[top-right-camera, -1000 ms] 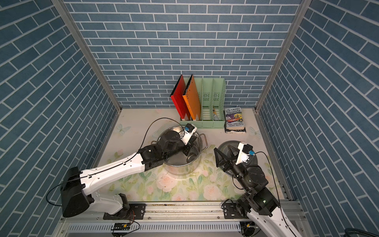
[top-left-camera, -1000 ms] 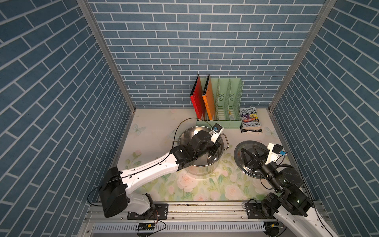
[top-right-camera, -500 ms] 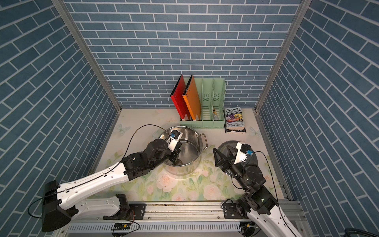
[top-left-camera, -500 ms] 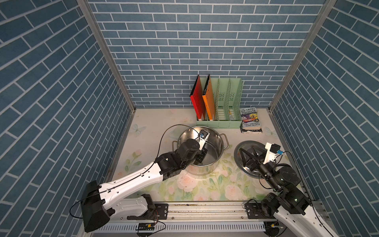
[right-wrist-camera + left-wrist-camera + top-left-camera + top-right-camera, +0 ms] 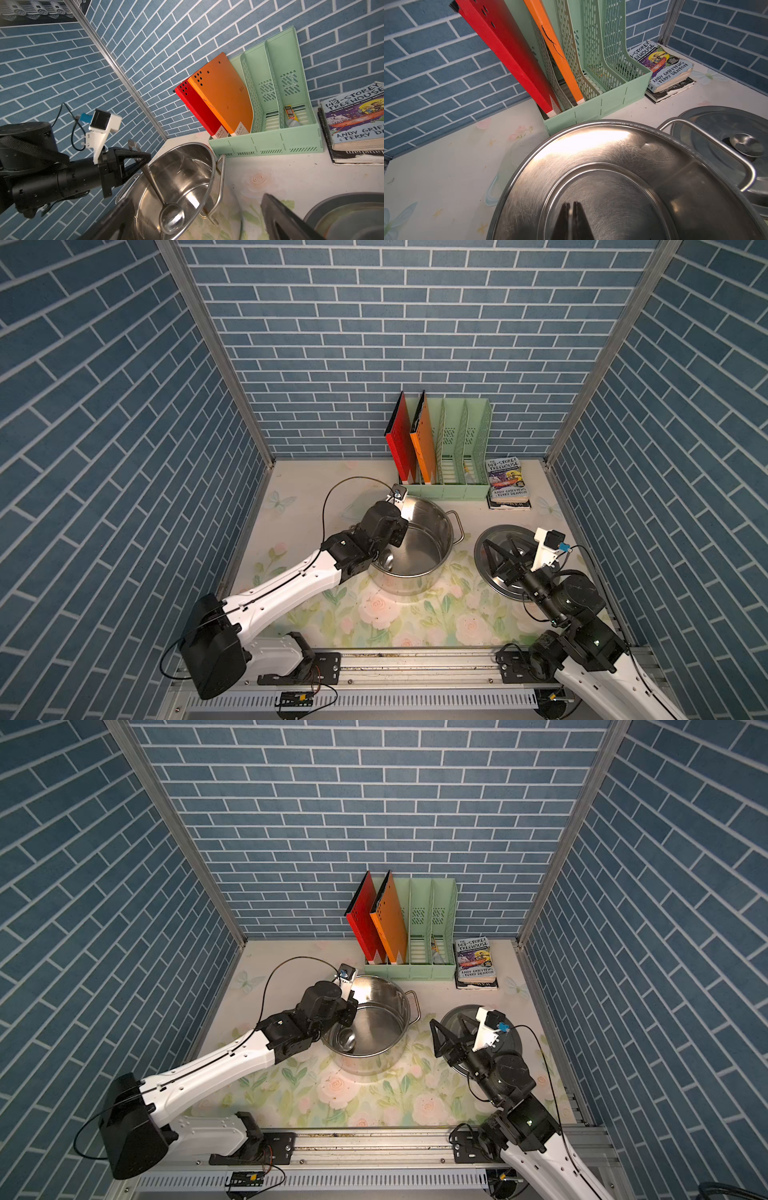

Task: Stir the soup with a spoon
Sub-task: Stir the soup in the pan with a stick.

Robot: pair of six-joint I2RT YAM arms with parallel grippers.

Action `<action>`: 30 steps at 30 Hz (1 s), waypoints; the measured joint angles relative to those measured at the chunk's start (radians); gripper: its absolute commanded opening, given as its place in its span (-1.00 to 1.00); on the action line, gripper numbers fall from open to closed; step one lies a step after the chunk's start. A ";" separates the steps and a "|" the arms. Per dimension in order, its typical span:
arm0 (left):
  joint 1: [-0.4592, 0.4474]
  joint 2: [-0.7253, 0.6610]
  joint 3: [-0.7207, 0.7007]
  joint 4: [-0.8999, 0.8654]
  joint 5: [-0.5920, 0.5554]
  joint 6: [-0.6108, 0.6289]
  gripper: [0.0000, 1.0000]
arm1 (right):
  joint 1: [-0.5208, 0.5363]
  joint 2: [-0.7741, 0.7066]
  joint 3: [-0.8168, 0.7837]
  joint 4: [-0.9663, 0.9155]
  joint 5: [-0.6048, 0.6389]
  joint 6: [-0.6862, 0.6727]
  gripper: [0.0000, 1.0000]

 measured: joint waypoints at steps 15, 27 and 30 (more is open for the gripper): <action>0.000 0.132 0.160 0.117 0.226 0.058 -1.00 | 0.000 -0.024 0.000 -0.013 0.025 -0.004 0.99; -0.104 0.118 0.140 0.130 0.323 0.085 -1.00 | 0.000 -0.032 0.000 -0.013 0.030 -0.012 0.99; -0.138 0.080 0.100 0.125 0.326 0.089 -1.00 | 0.000 -0.043 0.000 -0.012 0.029 -0.012 0.98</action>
